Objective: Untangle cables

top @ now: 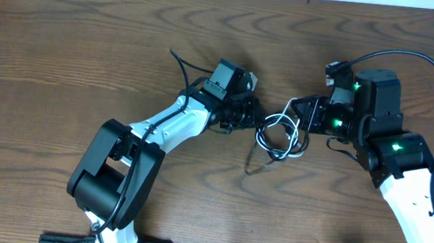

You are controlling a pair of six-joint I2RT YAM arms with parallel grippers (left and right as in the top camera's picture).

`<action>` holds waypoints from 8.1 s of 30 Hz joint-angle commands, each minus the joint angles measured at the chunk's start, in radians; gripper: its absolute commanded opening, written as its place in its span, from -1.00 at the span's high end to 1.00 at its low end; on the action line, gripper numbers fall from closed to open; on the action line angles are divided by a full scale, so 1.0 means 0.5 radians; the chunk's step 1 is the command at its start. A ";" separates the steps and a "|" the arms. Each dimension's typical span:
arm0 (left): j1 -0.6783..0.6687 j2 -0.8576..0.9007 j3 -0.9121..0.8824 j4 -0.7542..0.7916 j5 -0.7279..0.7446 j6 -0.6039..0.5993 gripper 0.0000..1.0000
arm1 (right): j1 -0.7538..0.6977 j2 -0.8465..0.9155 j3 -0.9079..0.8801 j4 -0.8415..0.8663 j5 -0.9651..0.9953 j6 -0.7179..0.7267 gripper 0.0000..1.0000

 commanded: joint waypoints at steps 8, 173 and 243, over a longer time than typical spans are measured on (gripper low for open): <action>0.014 -0.310 -0.016 0.230 0.040 0.142 0.86 | 0.001 -0.011 0.003 -0.165 0.266 -0.004 0.98; 0.508 -0.700 0.002 -0.567 -0.349 0.525 0.85 | 0.286 0.936 0.011 -0.102 0.071 -0.809 0.34; 0.274 -0.700 -0.002 -0.249 0.349 0.703 0.17 | -0.265 0.897 0.138 0.524 -2.227 -0.902 0.98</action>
